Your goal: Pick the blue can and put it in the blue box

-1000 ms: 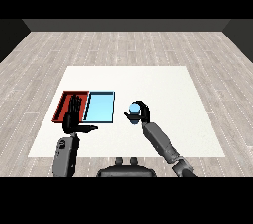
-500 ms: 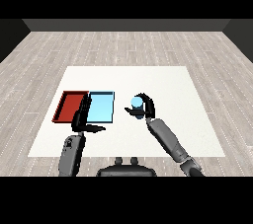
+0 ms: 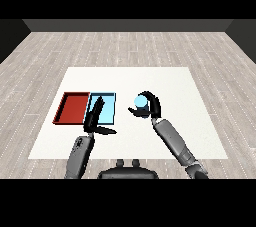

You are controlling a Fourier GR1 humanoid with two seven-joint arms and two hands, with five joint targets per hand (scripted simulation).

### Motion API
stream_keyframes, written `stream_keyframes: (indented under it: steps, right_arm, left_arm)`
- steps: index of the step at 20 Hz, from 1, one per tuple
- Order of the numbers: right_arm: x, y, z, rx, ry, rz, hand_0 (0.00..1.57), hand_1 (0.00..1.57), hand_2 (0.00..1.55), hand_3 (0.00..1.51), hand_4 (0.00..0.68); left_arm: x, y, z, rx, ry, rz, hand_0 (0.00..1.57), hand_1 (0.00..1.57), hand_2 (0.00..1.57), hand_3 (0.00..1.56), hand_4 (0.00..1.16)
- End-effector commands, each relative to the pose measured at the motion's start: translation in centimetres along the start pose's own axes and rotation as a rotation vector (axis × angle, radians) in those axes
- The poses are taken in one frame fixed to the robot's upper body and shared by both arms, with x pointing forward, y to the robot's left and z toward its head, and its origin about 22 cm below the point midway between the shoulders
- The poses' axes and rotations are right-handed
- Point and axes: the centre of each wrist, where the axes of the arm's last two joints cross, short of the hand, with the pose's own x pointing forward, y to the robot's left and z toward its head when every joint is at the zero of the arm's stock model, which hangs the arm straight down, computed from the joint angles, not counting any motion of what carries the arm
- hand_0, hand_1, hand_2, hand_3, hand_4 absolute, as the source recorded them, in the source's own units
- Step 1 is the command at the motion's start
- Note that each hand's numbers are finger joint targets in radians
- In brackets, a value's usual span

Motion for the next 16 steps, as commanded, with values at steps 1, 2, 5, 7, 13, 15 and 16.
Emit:
stream_keyframes:
  steps: [1,2,5,7,13,15,16]
  right_arm:
    - [-0.7,-1.5,-0.6,0.017,0.0,0.014,1.42,1.42,1.44,1.4,0.616]
    - [2.0,-1.8,1.1,0.026,-0.001,0.029,1.42,1.42,1.45,1.4,0.616]
    - [1.4,-1.3,1.7,0.022,-0.022,0.057,1.44,1.44,1.45,1.4,0.606]
    - [1.0,-0.7,1.5,0.017,-0.03,0.049,1.44,1.44,1.45,1.4,0.615]
    - [1.1,-1.3,-0.5,0.05,-0.044,0.04,1.46,1.46,1.46,1.4,0.609]
    - [1.5,0.1,1.7,0.064,-0.039,0.032,1.47,1.47,1.46,1.4,0.614]
    - [1.6,0.3,0.4,0.057,-0.027,0.032,1.48,1.48,1.47,1.4,0.619]
  left_arm:
    - [-0.2,-1.0,-0.6,-0.015,0.013,0.011,0.0,0.0,0.0,0.0,0.0]
    - [0.1,1.2,0.0,-0.018,0.01,0.022,0.0,0.0,0.0,0.0,0.0]
    - [-0.5,-0.7,-2.1,-0.05,0.039,0.068,0.0,0.0,0.0,0.0,0.0]
    - [0.8,-2.9,0.1,-0.049,0.06,0.059,0.0,0.0,0.0,0.0,0.0]
    - [-0.2,-5.0,-3.1,-0.086,0.109,0.095,0.0,0.0,0.0,0.0,0.0]
    - [-3.4,-5.2,-1.4,-0.087,0.097,0.075,0.0,0.0,0.0,0.0,0.0]
    - [-1.6,-4.9,-1.8,-0.057,0.121,0.068,0.0,0.0,0.0,0.0,0.0]
